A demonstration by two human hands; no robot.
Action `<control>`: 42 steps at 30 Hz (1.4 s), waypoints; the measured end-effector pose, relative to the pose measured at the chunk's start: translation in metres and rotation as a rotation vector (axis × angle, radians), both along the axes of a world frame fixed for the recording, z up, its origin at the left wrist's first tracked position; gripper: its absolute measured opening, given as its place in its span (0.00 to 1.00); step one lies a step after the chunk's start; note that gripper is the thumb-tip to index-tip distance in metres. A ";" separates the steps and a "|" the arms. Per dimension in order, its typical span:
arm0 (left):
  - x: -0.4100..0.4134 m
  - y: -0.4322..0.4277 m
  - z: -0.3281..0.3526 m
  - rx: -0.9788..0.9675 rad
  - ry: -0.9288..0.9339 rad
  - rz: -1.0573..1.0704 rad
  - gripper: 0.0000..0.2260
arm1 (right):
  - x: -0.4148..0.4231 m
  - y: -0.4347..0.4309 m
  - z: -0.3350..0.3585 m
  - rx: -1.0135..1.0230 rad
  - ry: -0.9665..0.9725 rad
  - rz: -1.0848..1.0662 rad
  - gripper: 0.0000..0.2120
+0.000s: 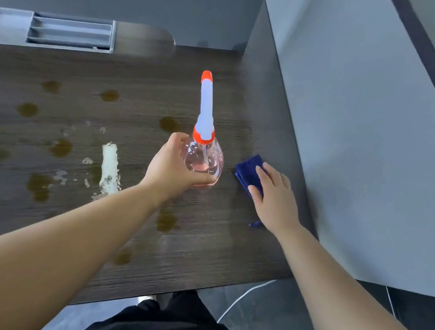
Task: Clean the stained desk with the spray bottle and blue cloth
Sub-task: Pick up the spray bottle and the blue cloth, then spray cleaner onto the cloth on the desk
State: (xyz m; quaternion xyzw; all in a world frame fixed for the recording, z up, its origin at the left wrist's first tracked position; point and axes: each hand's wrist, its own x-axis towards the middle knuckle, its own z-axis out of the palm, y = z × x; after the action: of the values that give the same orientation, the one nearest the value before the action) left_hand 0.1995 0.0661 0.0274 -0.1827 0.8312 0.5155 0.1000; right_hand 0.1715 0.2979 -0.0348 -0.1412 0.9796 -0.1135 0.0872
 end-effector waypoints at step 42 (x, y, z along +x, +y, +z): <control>-0.039 0.066 -0.058 -0.902 -0.038 -1.121 0.30 | 0.011 0.049 0.051 -0.734 -0.795 -0.508 0.22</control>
State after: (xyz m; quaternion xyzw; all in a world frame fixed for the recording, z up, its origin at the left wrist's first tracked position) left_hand 0.1605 0.1317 -0.0303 0.2393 0.9300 -0.0100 0.2789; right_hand 0.1826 0.3469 0.0164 0.1297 0.7716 -0.5061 0.3629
